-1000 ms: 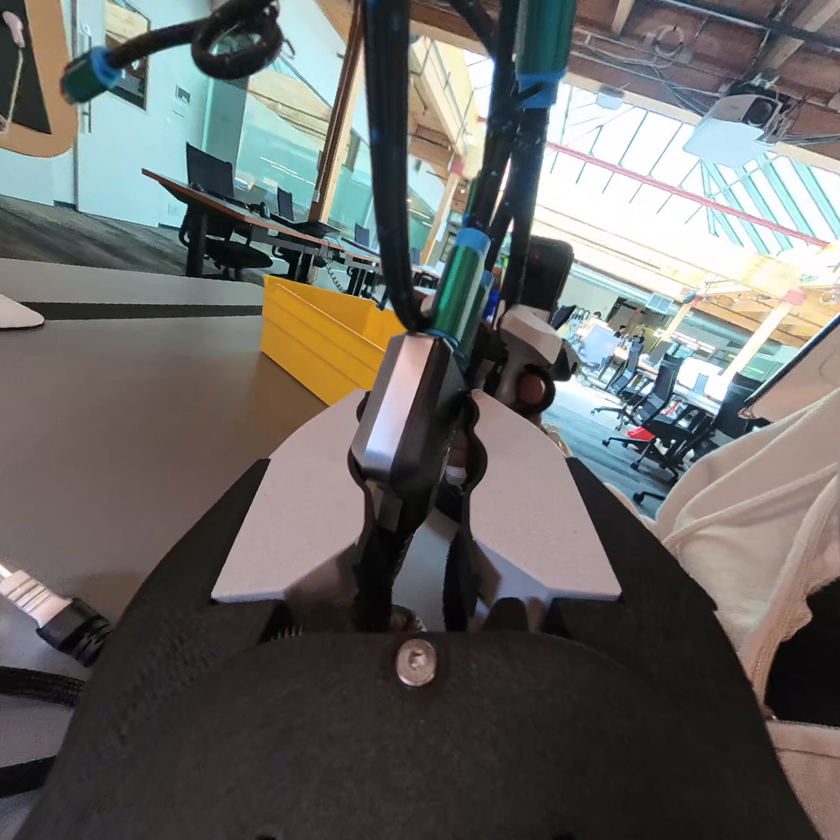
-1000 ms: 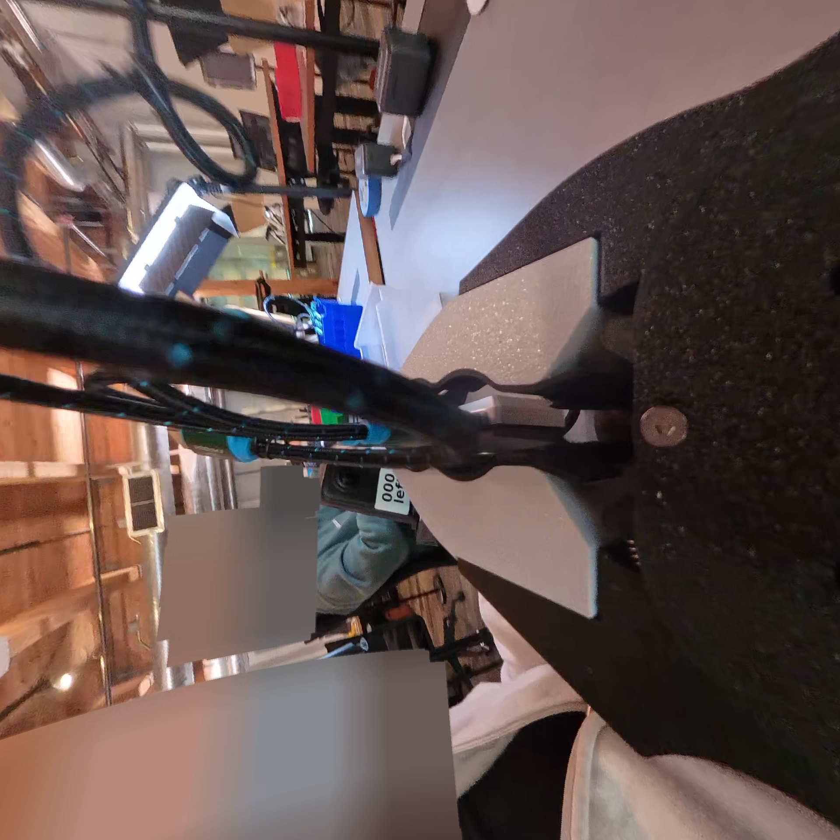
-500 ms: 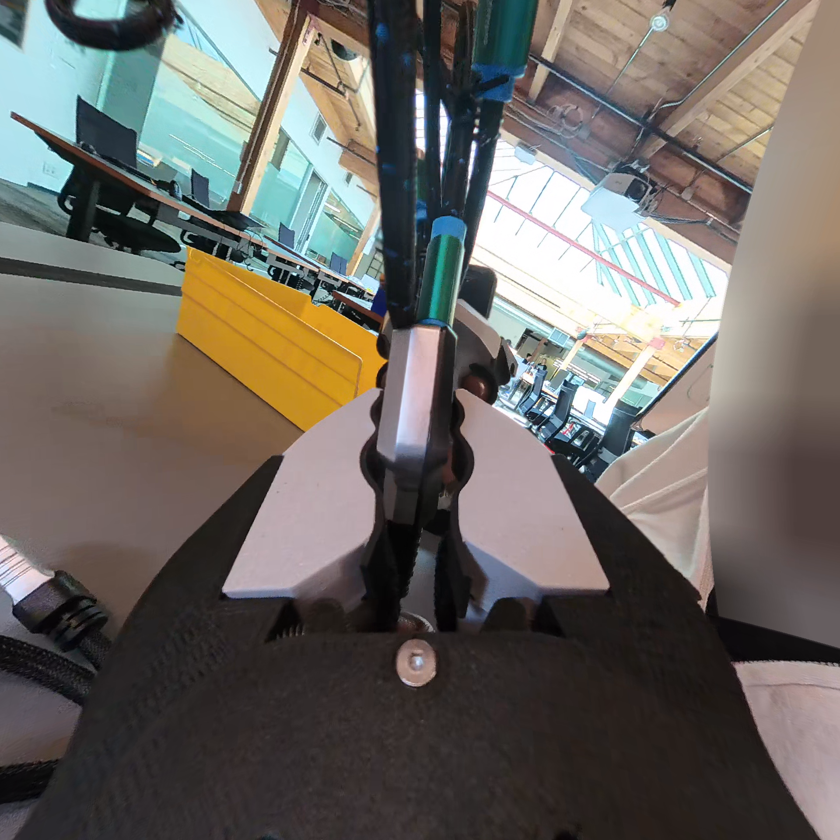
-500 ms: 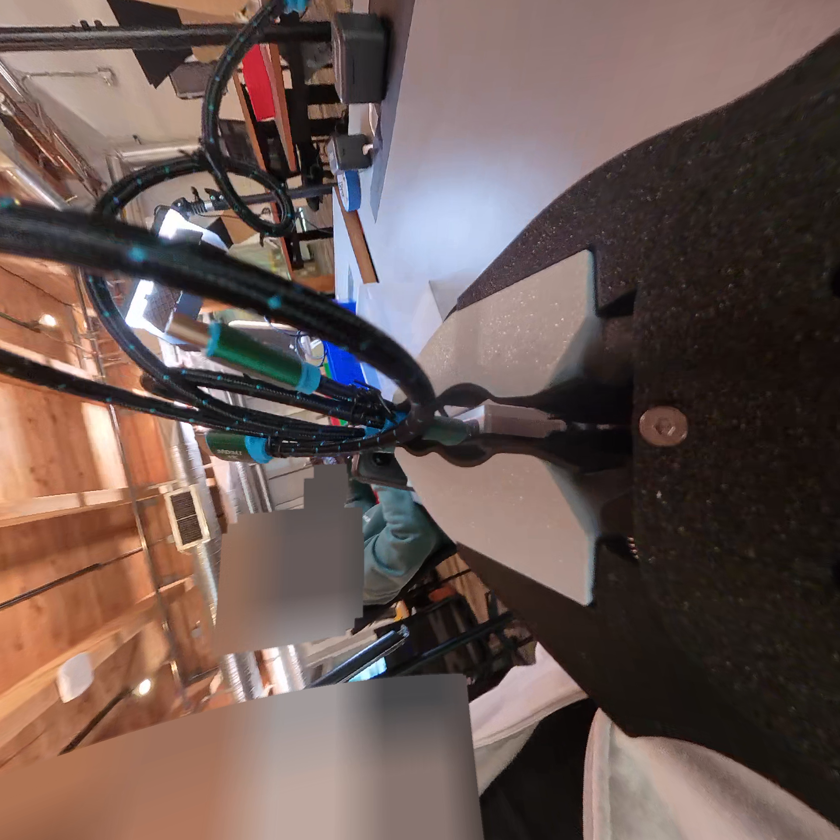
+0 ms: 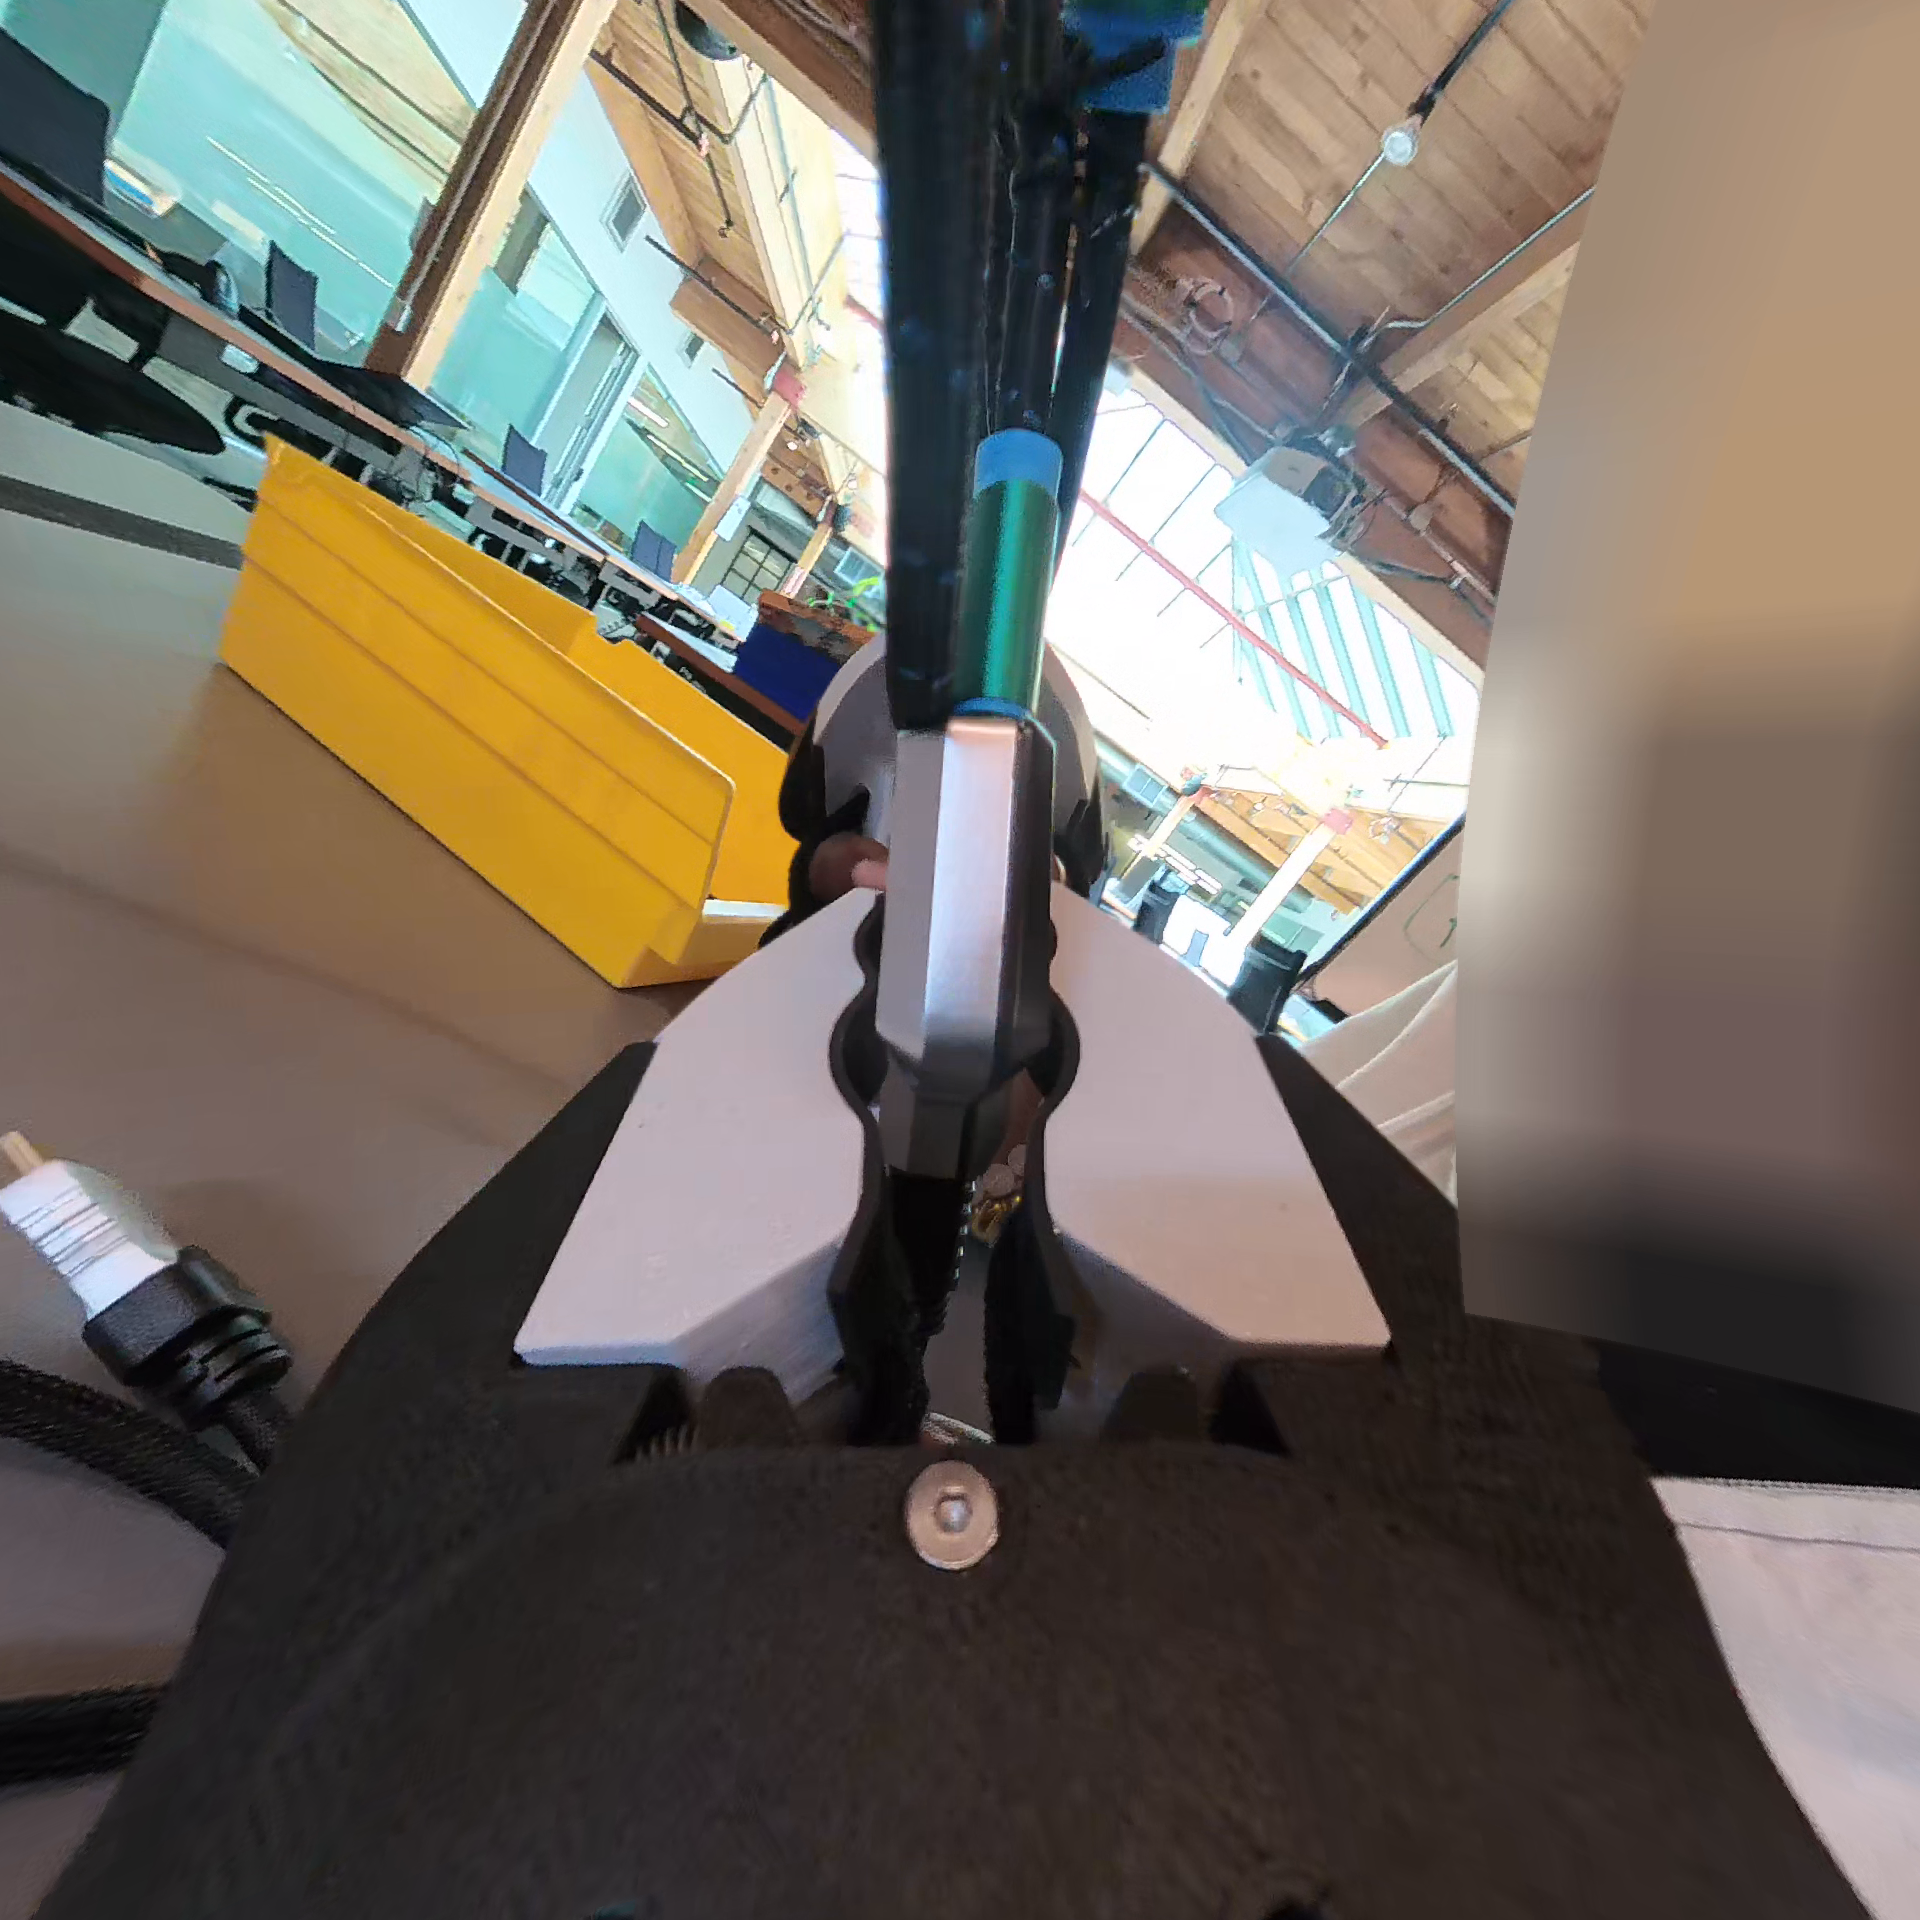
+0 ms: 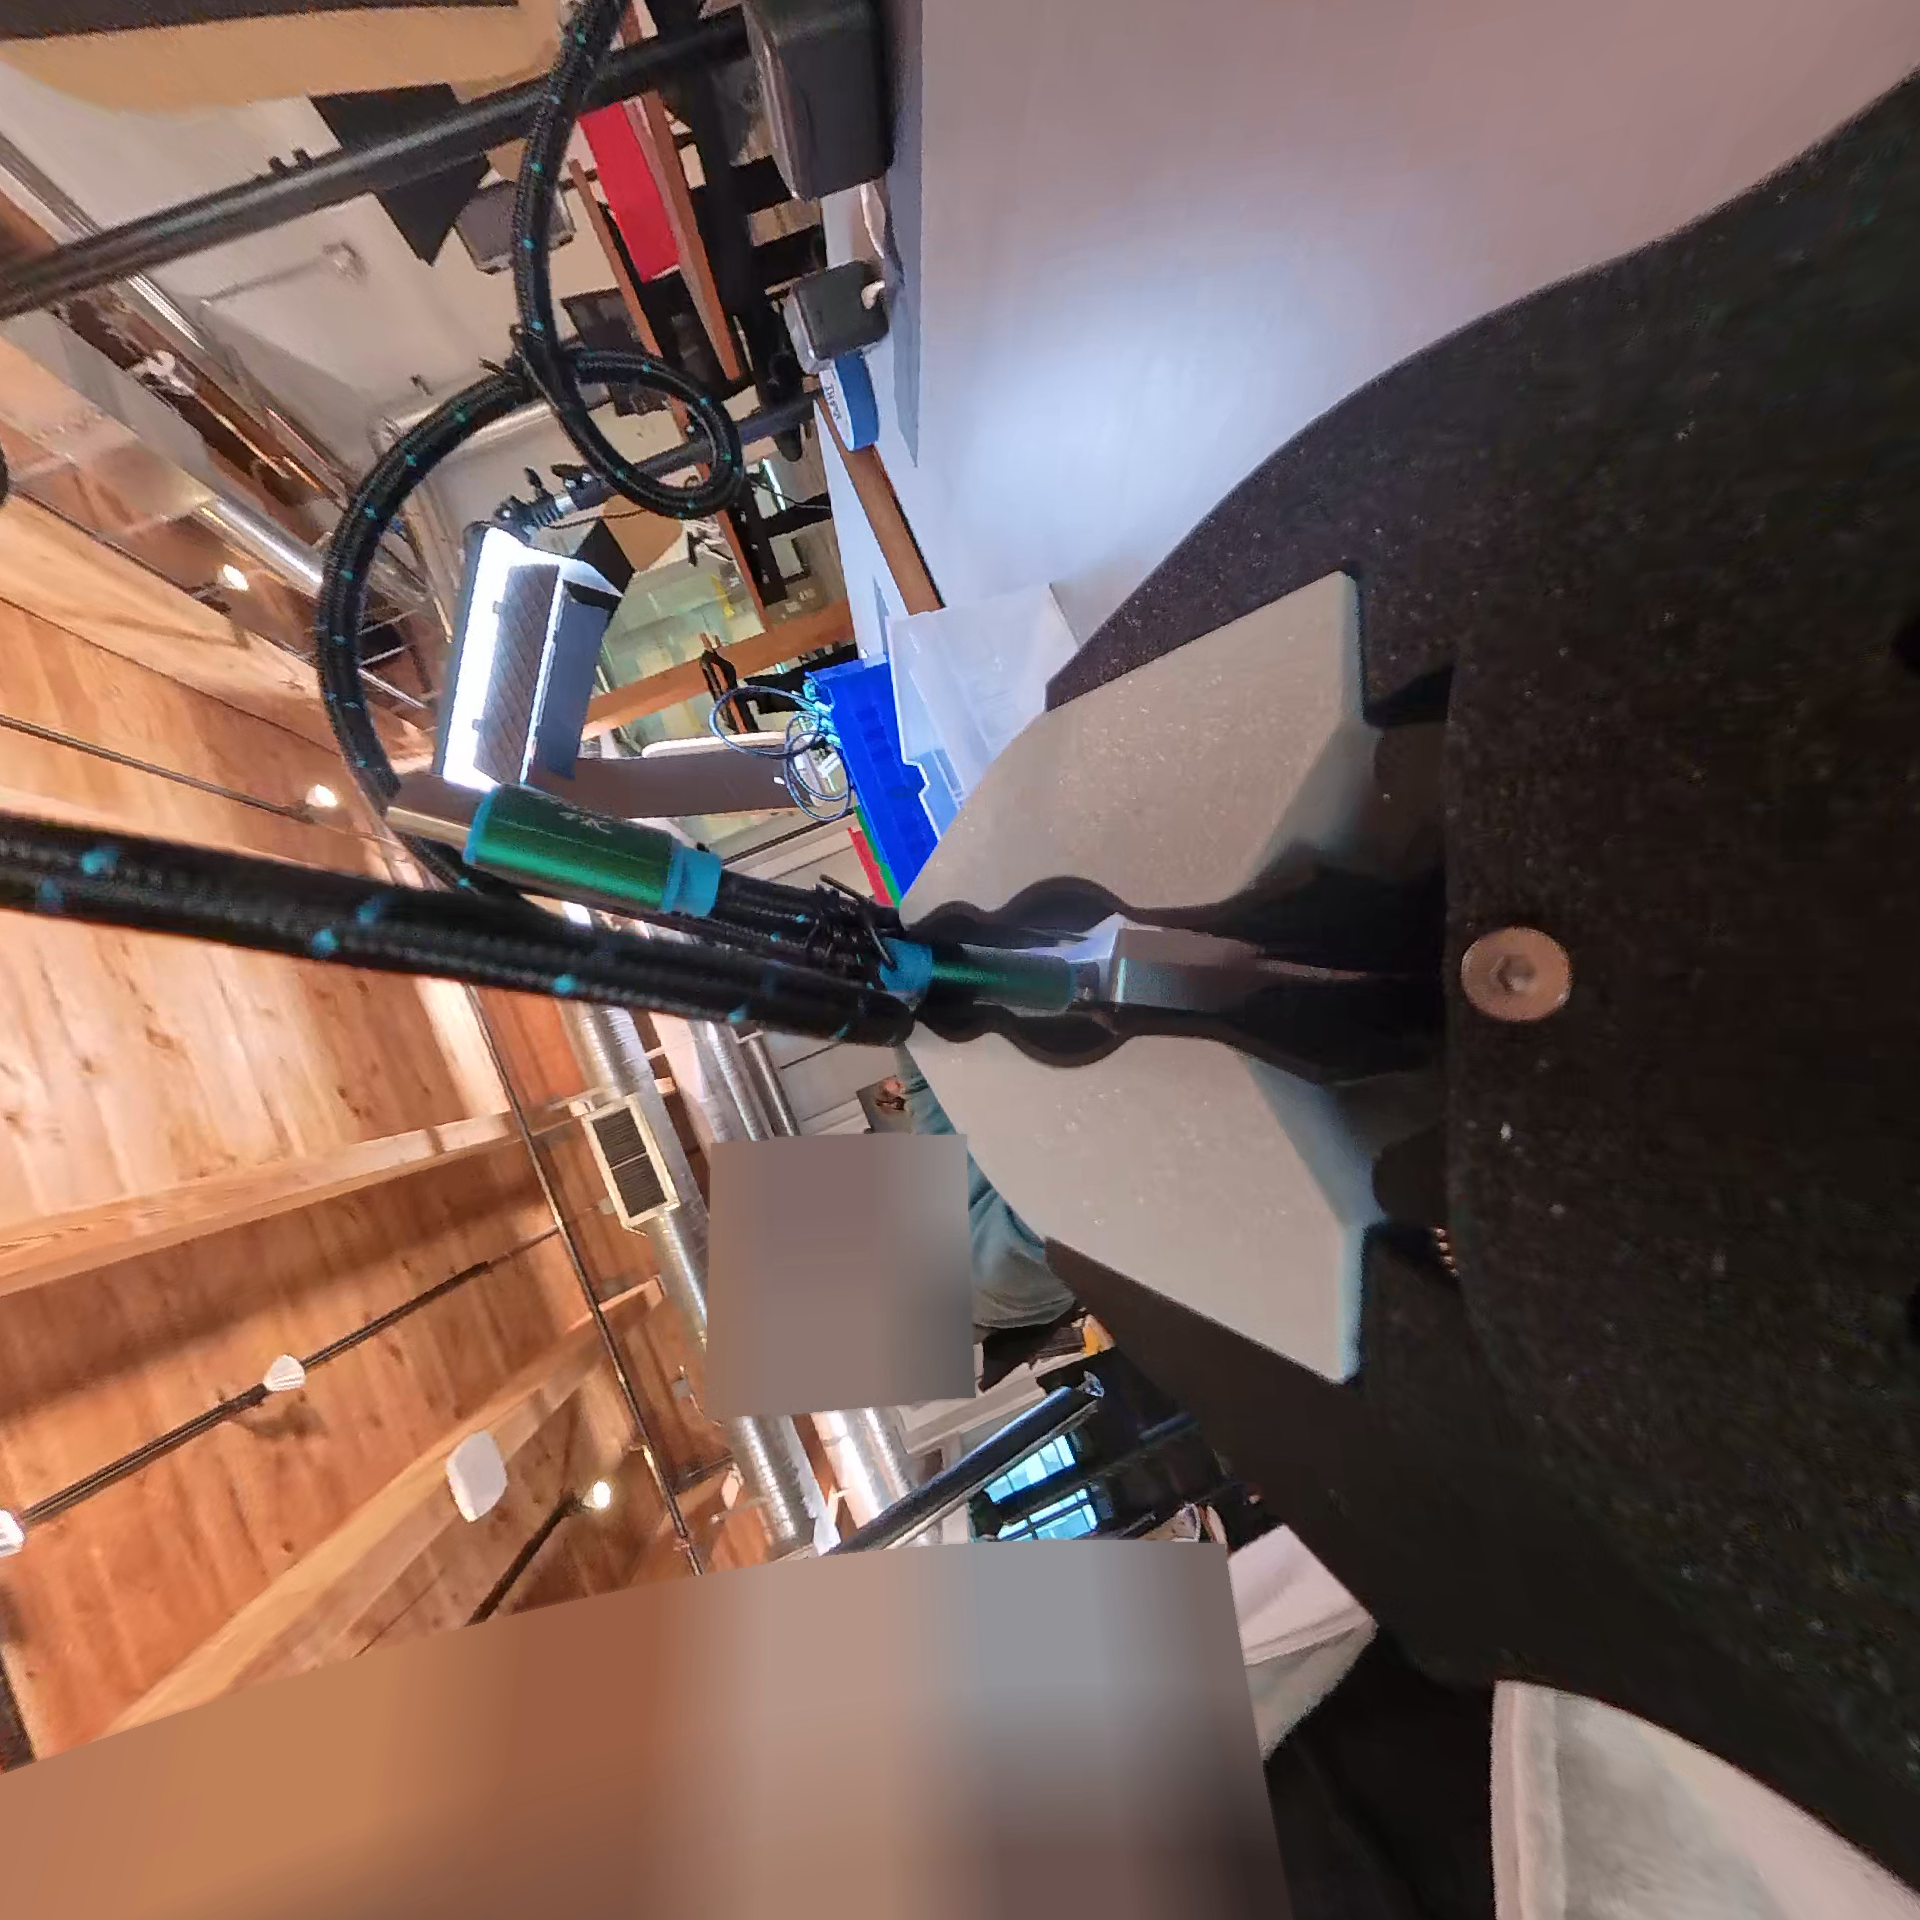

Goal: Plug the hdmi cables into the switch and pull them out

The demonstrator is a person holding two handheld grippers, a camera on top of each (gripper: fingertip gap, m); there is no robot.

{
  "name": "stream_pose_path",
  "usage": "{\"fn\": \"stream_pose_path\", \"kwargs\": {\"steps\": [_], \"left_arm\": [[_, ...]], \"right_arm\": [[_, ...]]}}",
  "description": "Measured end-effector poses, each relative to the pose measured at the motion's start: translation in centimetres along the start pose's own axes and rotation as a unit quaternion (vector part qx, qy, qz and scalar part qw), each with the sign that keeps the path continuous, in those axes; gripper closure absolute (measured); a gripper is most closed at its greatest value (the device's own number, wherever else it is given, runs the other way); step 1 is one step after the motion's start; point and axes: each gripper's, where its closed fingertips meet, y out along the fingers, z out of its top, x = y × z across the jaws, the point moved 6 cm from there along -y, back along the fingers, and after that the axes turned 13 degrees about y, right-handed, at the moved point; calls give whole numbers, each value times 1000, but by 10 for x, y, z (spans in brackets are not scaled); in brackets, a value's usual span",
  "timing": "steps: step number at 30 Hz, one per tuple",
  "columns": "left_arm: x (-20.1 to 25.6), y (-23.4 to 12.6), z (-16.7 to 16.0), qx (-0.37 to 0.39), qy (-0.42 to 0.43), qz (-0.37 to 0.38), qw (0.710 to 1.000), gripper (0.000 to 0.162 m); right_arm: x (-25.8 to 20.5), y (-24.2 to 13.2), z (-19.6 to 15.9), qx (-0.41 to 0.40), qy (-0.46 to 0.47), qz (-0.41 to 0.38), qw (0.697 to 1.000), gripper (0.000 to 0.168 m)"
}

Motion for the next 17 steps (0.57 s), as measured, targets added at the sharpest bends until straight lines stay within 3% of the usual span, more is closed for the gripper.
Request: {"fn": "stream_pose_path", "kwargs": {"steps": [12, 17], "left_arm": [[-2, 0, -3, -20, -7, 8, 1000, 138], [-1, 1, -9, -47, -5, 7, 999, 138]], "right_arm": [[6, 0, -2, 42, 35, -27, 998, 159], [7, -5, 2, 104, 35, -33, 993, 162]]}}
